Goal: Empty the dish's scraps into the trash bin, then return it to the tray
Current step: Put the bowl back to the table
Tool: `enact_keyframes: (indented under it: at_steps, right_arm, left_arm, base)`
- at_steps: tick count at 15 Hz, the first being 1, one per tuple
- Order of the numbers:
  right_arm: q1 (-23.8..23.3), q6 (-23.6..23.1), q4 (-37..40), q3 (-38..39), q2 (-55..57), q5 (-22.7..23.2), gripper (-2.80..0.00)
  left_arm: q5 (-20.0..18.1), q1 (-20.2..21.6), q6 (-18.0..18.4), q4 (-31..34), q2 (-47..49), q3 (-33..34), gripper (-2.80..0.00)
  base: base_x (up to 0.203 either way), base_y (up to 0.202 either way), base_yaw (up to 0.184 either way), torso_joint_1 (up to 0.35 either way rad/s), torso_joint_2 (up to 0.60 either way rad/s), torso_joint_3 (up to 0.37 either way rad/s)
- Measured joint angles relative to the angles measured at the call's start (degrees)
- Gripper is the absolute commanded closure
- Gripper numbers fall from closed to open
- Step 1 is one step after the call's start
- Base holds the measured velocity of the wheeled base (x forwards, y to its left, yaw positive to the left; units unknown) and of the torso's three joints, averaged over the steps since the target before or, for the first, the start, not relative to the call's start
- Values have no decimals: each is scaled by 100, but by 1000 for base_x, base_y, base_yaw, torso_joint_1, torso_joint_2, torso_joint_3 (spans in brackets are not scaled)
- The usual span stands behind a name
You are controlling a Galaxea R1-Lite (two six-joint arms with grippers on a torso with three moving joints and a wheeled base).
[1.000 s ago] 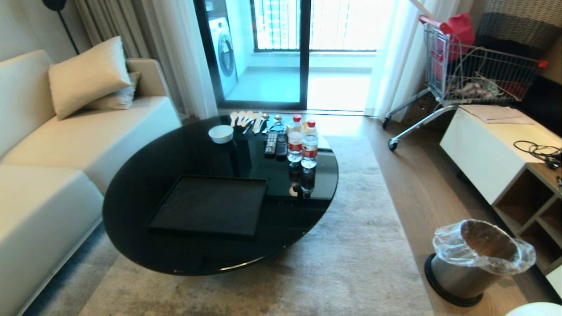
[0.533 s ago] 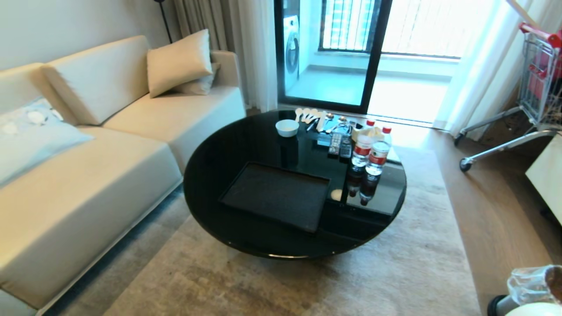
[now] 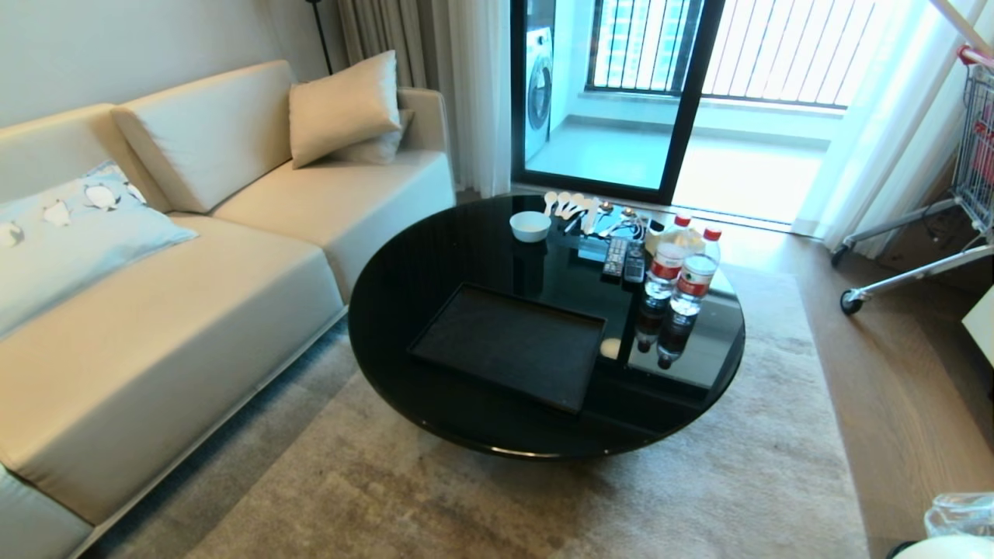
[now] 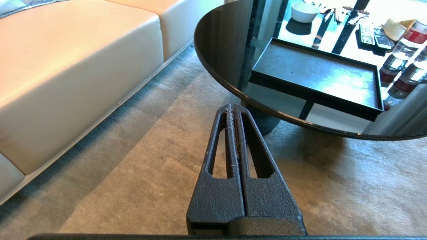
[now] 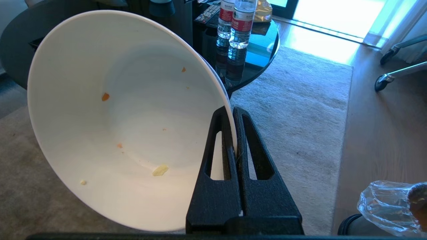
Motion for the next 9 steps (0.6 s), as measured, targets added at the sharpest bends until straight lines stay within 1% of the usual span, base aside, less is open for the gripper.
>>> enact_keyframes:
  at_steps: [1, 2, 9]
  right_arm:
    - [0, 0, 1, 0, 0, 0, 0]
    - [0, 2, 0, 0, 0, 0, 0]
    - [0, 2, 0, 0, 0, 4, 0]
  left_arm:
    - [0, 0, 1, 2, 0, 0, 0]
    - [-2, 0, 1, 0, 0, 0, 0]
    - [-2, 0, 1, 0, 0, 0, 0]
  base:
    - [64, 0, 4, -2, 2, 2]
    - [139, 0, 1, -1, 1, -1]
    - [186, 0, 1, 5, 3, 3]
